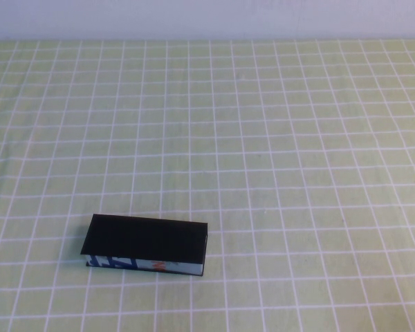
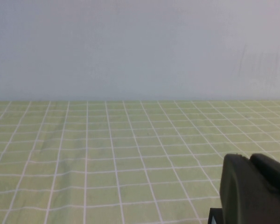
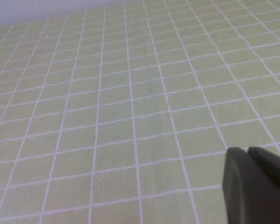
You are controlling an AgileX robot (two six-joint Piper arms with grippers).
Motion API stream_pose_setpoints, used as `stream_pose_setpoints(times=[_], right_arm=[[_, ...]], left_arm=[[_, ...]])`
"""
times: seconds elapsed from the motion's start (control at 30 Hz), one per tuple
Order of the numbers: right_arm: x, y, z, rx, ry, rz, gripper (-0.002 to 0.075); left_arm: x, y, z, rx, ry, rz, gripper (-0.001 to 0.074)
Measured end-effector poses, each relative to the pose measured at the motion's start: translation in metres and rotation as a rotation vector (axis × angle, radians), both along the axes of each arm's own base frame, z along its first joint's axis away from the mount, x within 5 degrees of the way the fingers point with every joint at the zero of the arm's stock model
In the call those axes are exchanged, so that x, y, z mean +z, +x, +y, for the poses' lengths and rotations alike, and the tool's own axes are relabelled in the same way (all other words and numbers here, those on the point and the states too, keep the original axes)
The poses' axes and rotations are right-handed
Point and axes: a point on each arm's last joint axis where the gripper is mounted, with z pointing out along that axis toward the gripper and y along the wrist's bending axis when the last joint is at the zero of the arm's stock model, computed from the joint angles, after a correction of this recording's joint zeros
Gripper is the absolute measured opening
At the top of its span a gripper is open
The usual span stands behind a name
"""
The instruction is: Return glasses to glasses case
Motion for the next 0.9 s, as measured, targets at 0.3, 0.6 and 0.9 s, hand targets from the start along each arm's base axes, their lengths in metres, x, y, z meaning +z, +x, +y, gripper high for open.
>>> stream_pose_setpoints(times=[0.3, 0.6, 0.9], right_arm=[[0.000, 0.000, 0.000, 0.000, 0.000, 0.000, -0.0018], [0.000, 0.000, 0.000, 0.000, 0.000, 0.000, -0.0018], [0.000, 0.000, 0.000, 0.000, 0.000, 0.001, -0.0018]], left_arm=[[0.000, 0.000, 0.000, 0.000, 0.000, 0.000, -0.0001], [-0.005, 0.000, 0.001, 0.020, 0.171, 0.020, -0.0001], [-0.014, 0.000, 0.005, 0.050, 0.047, 0.145, -0.0001]])
